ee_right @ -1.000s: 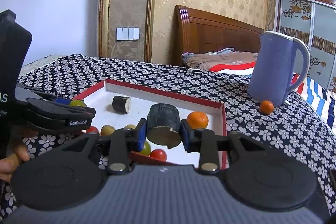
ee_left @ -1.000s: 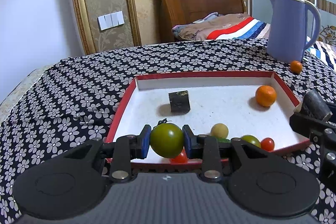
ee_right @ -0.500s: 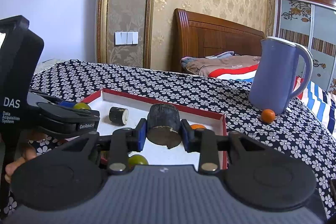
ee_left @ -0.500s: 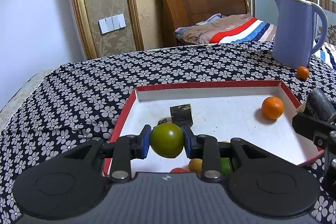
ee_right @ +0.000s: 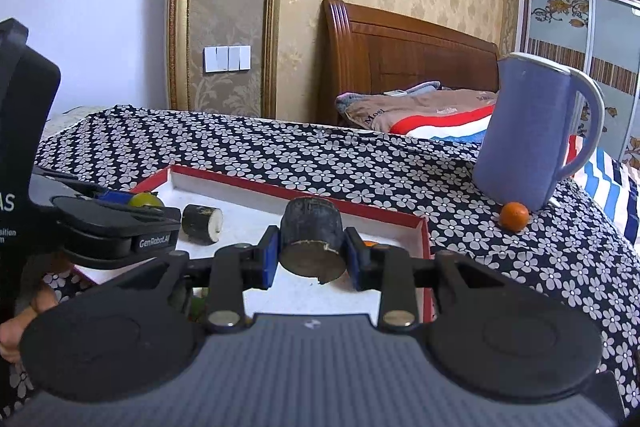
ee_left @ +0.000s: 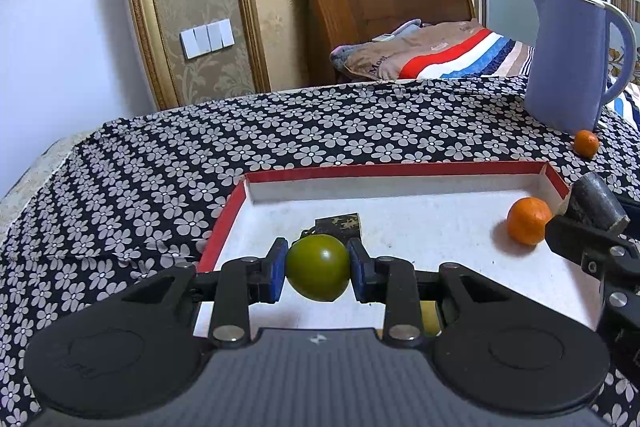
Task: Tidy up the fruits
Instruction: 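Carry the dark cylinder with the right tool while the left tool carries the green tomato over the tray, then open the right tool to drop the cylinder while the left tool releases the green tomato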
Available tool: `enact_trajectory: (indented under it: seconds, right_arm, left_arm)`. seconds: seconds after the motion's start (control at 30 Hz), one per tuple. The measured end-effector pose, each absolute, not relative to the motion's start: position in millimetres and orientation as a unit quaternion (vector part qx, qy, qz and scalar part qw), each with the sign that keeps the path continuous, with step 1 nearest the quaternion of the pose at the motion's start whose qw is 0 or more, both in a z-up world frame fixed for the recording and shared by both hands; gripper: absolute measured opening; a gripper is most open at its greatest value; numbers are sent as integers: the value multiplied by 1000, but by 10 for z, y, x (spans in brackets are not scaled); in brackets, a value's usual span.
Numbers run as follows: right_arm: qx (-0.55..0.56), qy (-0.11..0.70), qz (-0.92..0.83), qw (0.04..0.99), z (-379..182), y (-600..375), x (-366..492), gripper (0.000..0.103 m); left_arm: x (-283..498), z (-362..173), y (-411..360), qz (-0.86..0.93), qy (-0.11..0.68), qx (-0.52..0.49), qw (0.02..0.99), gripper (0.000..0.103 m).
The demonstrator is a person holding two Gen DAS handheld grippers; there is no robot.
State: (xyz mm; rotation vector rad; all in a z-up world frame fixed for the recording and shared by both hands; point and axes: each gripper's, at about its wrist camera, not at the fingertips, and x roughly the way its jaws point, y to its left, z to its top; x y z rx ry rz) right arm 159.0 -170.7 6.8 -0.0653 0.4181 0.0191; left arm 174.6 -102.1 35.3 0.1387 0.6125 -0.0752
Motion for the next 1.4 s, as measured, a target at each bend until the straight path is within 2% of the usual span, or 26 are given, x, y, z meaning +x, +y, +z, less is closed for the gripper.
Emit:
enact_trajectory:
  seconds: [1.4]
  right_arm:
    - [-11,250,-19,968,-128,-1844,2223,32]
  left_arm:
    - [2213,207,-1184,-40,321,80,943,32]
